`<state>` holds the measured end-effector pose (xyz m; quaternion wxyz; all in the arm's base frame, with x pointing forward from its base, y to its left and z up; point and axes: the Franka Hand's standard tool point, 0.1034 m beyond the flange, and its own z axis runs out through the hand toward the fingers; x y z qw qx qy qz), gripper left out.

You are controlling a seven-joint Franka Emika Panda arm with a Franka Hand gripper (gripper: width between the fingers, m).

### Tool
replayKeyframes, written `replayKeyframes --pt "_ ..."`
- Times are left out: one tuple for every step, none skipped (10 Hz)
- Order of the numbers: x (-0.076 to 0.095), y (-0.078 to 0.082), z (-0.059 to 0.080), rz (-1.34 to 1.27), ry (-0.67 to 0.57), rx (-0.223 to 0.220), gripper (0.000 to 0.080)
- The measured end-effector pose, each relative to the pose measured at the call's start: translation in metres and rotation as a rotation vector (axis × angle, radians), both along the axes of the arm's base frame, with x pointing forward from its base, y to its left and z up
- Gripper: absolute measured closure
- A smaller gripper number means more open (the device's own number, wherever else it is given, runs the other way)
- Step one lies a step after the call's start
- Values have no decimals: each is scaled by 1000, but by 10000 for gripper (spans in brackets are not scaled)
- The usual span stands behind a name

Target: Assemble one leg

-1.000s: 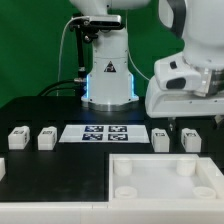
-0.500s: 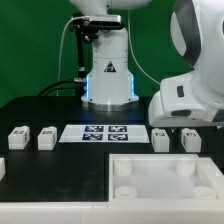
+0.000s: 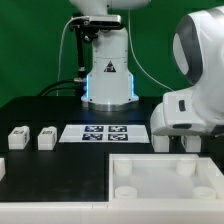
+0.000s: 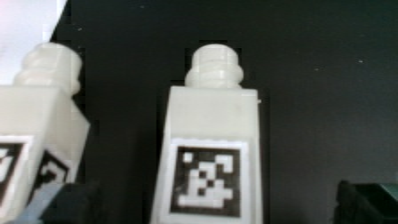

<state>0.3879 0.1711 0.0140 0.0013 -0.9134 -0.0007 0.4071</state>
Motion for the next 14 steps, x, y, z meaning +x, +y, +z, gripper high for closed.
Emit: replayKeyframes --pt "-2 1 -2 4 3 0 150" --pt "-1 1 -2 3 3 0 150" --pt "-2 1 -2 3 3 0 197" --pt "-2 1 -2 3 3 0 197" --pt "-2 1 -2 3 3 0 374" --pt "-2 1 -2 3 3 0 374" --pt "-2 1 -2 4 4 0 509" --pt "-2 1 -2 4 4 0 509" --pt "-2 1 -2 4 4 0 509" --pt "-2 1 -2 3 4 0 509" --pt "-2 1 -2 3 4 0 509" --pt "-2 1 -2 4 4 0 509" --pt "3 -3 2 25 1 20 509" --pt "18 -12 17 42 -25 43 508"
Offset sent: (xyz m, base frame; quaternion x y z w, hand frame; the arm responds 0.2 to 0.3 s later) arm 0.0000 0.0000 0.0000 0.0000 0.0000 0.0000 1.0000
